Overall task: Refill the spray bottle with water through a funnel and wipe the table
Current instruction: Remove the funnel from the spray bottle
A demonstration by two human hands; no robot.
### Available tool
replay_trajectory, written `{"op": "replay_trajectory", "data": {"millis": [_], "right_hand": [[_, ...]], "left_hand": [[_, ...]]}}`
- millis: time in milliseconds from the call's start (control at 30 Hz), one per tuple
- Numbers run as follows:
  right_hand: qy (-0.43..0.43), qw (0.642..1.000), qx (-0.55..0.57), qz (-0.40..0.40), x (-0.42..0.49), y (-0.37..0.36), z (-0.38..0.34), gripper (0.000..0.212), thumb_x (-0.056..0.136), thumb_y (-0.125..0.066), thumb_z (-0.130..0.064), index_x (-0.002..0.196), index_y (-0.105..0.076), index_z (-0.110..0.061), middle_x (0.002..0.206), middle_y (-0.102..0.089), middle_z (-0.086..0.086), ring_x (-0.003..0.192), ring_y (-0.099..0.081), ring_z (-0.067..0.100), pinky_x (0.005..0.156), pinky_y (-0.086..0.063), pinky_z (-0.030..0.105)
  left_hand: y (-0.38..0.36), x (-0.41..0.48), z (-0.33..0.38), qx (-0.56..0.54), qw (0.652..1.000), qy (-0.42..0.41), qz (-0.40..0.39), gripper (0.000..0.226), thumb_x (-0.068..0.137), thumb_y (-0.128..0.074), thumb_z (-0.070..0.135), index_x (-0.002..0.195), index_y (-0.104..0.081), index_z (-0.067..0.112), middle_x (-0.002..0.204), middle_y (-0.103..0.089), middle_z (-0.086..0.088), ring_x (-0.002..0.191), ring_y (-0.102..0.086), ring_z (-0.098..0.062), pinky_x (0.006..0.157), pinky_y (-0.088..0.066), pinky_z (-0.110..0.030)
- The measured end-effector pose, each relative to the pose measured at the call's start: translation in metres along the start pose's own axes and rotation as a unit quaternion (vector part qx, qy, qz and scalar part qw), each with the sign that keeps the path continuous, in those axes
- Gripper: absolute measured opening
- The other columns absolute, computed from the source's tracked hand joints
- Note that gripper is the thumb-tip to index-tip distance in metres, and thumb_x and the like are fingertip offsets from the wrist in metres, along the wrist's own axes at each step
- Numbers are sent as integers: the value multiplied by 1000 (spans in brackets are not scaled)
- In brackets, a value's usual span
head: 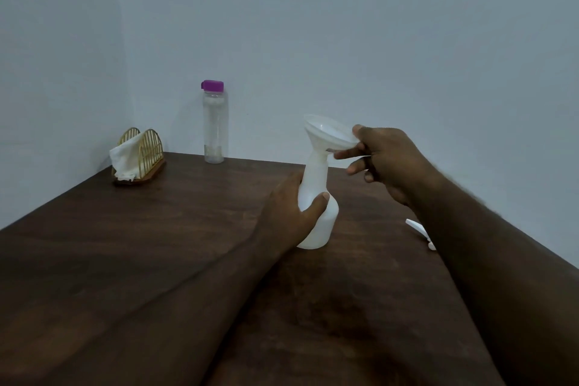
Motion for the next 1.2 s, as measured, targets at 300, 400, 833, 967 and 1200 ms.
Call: {"op": "replay_trajectory", "data": {"millis": [300,400,833,967,1200], "right_hand": [[3,999,51,9,-1,-5,5,24,102,-47,-28,86,-57,-12,75,-76,5,44,-61,12,36,-36,19],[4,999,32,17,0,-4,4,23,102,-45,-28,96,-59,-10,84,-77,13,44,-60,11,36,-36,19],[19,999,30,25,-3,-3,1,26,101,-49,-30,100,-64,-8,85,-78,10,46,-61,12,39,-39,20],[10,999,31,33,-4,-5,1,26,101,-48,-29,104,-63,-8,83,-77,8,46,-60,12,39,-40,21],[20,998,34,46,-4,-1,-1,23,100,-49,-29,98,-63,-11,79,-77,4,46,-60,12,39,-40,21]], "left_hand": [[2,0,1,-7,1000,-3,4,48,85,-57,59,124,-45,35,91,-44,30,79,-49,16,61,-30,-3],[1,1,0,-6,1000,-6,2,52,85,-57,59,127,-46,29,96,-45,26,80,-48,12,64,-30,-5],[3,0,5,-8,1000,-7,-6,38,84,-57,60,111,-34,47,88,-45,35,82,-49,23,56,-33,-1],[3,0,3,-11,1000,0,-5,41,84,-56,62,114,-35,46,88,-43,36,79,-49,18,57,-31,-1],[1,2,2,-16,1000,1,-5,47,84,-56,62,121,-41,38,91,-44,29,81,-48,12,65,-29,-3]]}}
Point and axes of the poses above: each hand's wrist, its own x-axis towards the middle knuckle, its own y-axis out of the back of the hand, z = x × y, the point moved 7 cm from there along x, towards the middle knuckle
